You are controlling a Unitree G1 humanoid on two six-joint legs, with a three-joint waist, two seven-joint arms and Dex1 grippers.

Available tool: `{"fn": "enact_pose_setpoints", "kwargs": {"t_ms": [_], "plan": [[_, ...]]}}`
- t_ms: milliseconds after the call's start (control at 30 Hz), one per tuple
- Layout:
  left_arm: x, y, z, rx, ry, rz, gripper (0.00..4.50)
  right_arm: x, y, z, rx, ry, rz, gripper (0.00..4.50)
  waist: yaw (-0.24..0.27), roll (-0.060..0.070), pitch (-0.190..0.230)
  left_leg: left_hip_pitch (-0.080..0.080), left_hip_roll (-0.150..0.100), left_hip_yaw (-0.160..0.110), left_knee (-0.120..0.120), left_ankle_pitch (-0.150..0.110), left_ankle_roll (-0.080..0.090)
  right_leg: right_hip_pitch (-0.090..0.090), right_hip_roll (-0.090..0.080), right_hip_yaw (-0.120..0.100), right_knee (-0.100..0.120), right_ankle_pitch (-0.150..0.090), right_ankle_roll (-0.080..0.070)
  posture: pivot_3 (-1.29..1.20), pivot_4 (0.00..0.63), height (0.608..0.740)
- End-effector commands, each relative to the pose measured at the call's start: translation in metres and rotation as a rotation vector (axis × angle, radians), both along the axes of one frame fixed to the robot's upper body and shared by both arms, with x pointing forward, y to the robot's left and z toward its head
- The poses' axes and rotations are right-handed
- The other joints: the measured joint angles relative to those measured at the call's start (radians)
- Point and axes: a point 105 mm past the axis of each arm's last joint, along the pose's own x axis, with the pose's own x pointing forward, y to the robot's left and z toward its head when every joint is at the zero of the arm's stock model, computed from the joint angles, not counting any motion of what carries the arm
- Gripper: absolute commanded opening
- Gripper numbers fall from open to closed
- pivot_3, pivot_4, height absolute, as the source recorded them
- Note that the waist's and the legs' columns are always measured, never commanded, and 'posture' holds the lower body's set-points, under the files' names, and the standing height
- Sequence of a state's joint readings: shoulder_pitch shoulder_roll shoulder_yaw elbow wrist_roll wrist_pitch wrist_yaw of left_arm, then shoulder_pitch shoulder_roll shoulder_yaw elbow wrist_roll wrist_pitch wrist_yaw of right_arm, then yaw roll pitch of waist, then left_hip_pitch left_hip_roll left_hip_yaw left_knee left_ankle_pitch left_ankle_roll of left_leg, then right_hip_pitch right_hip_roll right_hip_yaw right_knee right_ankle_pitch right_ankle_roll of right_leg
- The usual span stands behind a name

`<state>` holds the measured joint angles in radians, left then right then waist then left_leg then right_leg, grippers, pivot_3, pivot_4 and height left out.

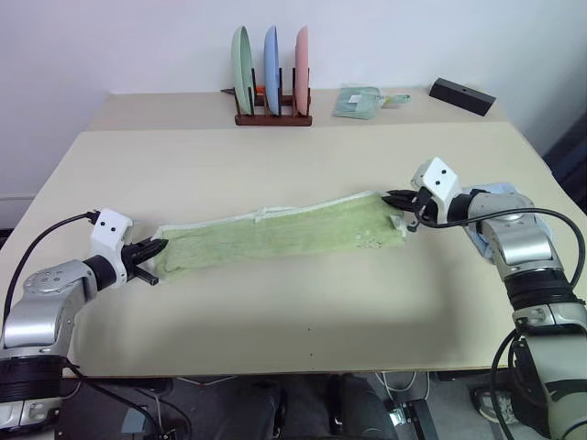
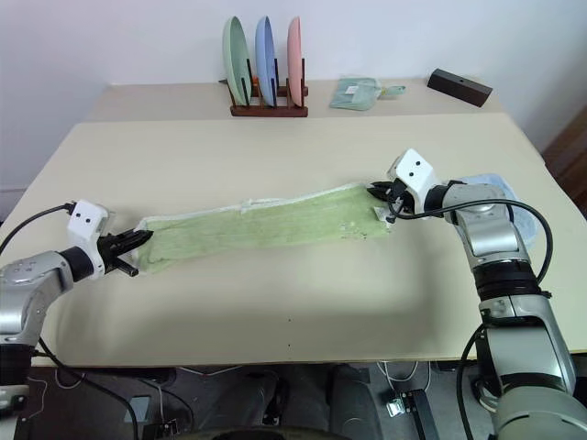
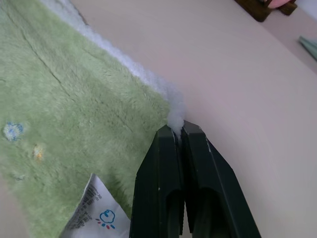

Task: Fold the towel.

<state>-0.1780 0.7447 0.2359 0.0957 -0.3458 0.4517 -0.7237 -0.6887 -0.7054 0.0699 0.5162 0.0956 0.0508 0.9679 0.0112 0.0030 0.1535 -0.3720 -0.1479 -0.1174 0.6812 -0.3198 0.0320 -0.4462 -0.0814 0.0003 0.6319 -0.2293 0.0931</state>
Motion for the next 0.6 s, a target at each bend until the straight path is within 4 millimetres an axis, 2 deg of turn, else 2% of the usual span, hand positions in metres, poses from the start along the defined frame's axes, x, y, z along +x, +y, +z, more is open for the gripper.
{"fn": "enact_pose_setpoints", "kwargs": {"t_ms": [33, 67, 167, 200, 267, 333, 400, 467, 500, 600], "plan": [[0.009, 0.006, 0.011, 0.051, -0.067, 0.04, 0.0, 0.007, -0.003, 0.018, 0.0, -0.088, -0.02, 0.03, -0.001, 0.0, 0.0, 0.0, 0.0, 0.0, 0.0, 0.0, 0.0, 0.0, 0.0, 0.0, 0.0, 0.0, 0.0, 0.0, 0.15, 0.74], [0.013, 0.006, 0.023, 0.036, -0.116, 0.052, 0.0, 0.008, -0.004, 0.026, 0.008, -0.121, -0.029, 0.03, -0.001, 0.0, 0.0, 0.0, 0.0, 0.0, 0.0, 0.0, 0.0, 0.0, 0.0, 0.0, 0.0, 0.0, 0.0, 0.0, 0.15, 0.74], [0.033, 0.021, 0.082, 0.003, -0.342, 0.171, 0.0, 0.023, -0.014, 0.074, 0.029, -0.339, -0.136, 0.03, 0.0, 0.0, 0.001, -0.001, 0.0, 0.0, 0.001, 0.0, 0.0, -0.001, 0.0, 0.0, 0.001, 0.0, 0.0, 0.0, 0.15, 0.74], [0.036, 0.026, 0.092, 0.001, -0.374, 0.201, 0.0, 0.026, -0.017, 0.085, 0.032, -0.388, -0.165, 0.03, -0.001, 0.0, 0.001, -0.002, 0.0, 0.0, 0.002, 0.0, -0.001, -0.002, 0.0, 0.0, 0.001, 0.001, 0.0, 0.0, 0.15, 0.74], [0.046, 0.04, 0.145, -0.016, -0.547, 0.294, 0.0, 0.031, -0.023, 0.135, 0.103, -0.547, -0.235, 0.03, -0.001, 0.0, 0.001, -0.002, 0.0, 0.0, 0.002, 0.001, -0.001, -0.003, 0.0, 0.0, 0.001, 0.001, 0.0, 0.0, 0.15, 0.74], [0.046, 0.046, 0.193, -0.06, -0.696, 0.332, 0.0, 0.028, -0.024, 0.174, 0.171, -0.655, -0.248, 0.03, -0.002, -0.001, 0.001, -0.004, 0.0, 0.0, 0.002, 0.001, -0.001, -0.005, 0.0, 0.0, 0.001, 0.001, 0.0, 0.0, 0.15, 0.74], [0.043, 0.046, 0.212, -0.079, -0.75, 0.318, 0.0, 0.023, -0.019, 0.188, 0.192, -0.683, -0.213, 0.03, -0.007, -0.001, 0.0, -0.004, 0.0, 0.0, 0.0, 0.001, -0.001, -0.006, 0.0, -0.001, 0.001, 0.001, 0.0, 0.0, 0.15, 0.74], [0.039, 0.044, 0.217, -0.065, -0.764, 0.281, 0.0, 0.017, -0.011, 0.193, 0.188, -0.683, -0.156, 0.03, -0.021, -0.001, 0.0, -0.002, 0.0, 0.0, -0.002, 0.001, -0.001, -0.005, 0.0, -0.001, 0.0, 0.001, 0.0, 0.0, 0.15, 0.74], [0.037, 0.045, 0.216, -0.054, -0.762, 0.267, 0.0, 0.014, -0.008, 0.192, 0.181, -0.675, -0.125, 0.03, -0.025, -0.001, 0.0, -0.001, 0.0, 0.0, -0.002, 0.0, 0.0, -0.004, 0.0, -0.001, 0.0, 0.001, 0.0, 0.0, 0.15, 0.74], [0.029, 0.046, 0.195, -0.052, -0.691, 0.218, 0.0, 0.003, 0.002, 0.173, 0.161, -0.59, -0.026, 0.03, -0.031, 0.0, 0.0, -0.002, 0.0, 0.0, -0.002, 0.0, 0.0, -0.004, 0.0, -0.001, 0.0, 0.001, 0.0, 0.0, 0.15, 0.74]]}}
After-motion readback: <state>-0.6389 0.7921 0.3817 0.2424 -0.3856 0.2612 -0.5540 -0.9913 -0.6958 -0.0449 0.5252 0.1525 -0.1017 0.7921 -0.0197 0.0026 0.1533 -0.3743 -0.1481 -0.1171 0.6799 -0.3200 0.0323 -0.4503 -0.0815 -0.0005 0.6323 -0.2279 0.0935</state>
